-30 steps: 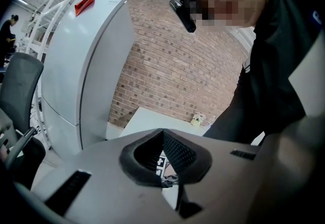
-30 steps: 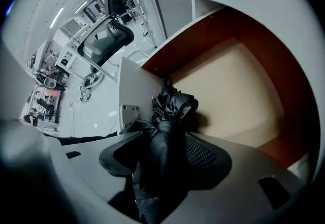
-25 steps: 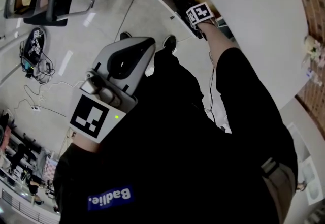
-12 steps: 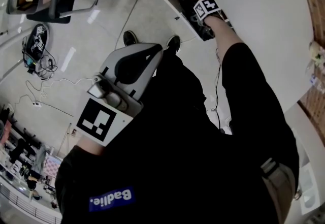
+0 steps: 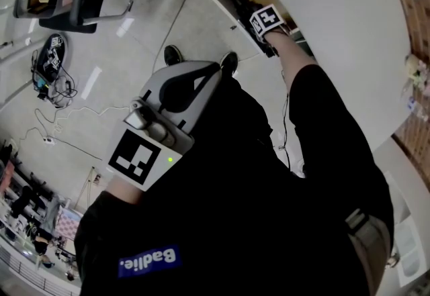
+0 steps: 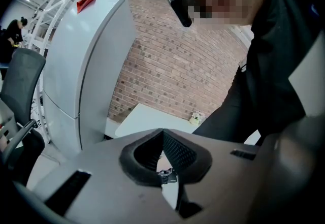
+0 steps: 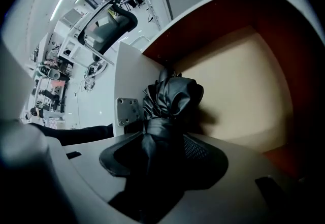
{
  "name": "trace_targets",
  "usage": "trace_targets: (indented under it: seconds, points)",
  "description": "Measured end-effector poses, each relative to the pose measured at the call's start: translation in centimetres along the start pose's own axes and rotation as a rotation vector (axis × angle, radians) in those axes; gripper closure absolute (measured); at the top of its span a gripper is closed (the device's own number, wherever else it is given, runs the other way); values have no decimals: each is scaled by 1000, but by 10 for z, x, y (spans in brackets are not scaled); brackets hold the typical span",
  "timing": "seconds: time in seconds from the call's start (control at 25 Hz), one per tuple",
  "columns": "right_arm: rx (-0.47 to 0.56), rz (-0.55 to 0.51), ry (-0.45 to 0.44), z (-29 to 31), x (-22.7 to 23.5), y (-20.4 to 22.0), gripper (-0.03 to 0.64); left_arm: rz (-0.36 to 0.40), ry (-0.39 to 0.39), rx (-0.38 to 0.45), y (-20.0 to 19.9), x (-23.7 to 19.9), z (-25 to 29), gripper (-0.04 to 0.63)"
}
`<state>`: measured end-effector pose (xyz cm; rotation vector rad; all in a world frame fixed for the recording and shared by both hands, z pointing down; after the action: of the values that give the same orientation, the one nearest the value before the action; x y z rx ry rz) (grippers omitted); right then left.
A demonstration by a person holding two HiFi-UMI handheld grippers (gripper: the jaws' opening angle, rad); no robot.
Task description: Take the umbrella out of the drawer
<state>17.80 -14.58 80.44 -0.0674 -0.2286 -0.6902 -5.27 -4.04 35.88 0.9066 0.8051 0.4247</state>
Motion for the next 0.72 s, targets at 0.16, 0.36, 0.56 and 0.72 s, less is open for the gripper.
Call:
trace_targets:
  seconds: [0.16, 0.36, 0.56, 0.72]
  points:
    - [36, -31, 52, -19, -9, 2, 368, 6, 16, 12, -4, 7, -7, 594]
    - [125, -30, 33, -48, -27, 4, 368, 11, 47, 33, -14, 14, -15, 594]
    - [176, 25, 25, -87, -47, 16, 370, 18, 81, 52, -22, 20, -25, 594]
    - [258, 58, 21, -125, -64, 18, 370, 38, 109, 75, -30, 21, -33, 594]
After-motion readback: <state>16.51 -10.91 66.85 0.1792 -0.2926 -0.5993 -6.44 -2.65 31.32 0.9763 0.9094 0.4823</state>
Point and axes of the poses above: the fingertips, and each gripper's own axes: z forward along the fingers, x to its right, y out of its underside, the point moved 7 cm from there along -z, backward along the fingers, and after that the axes turned 3 degrees about -z, right-handed, at the moved point
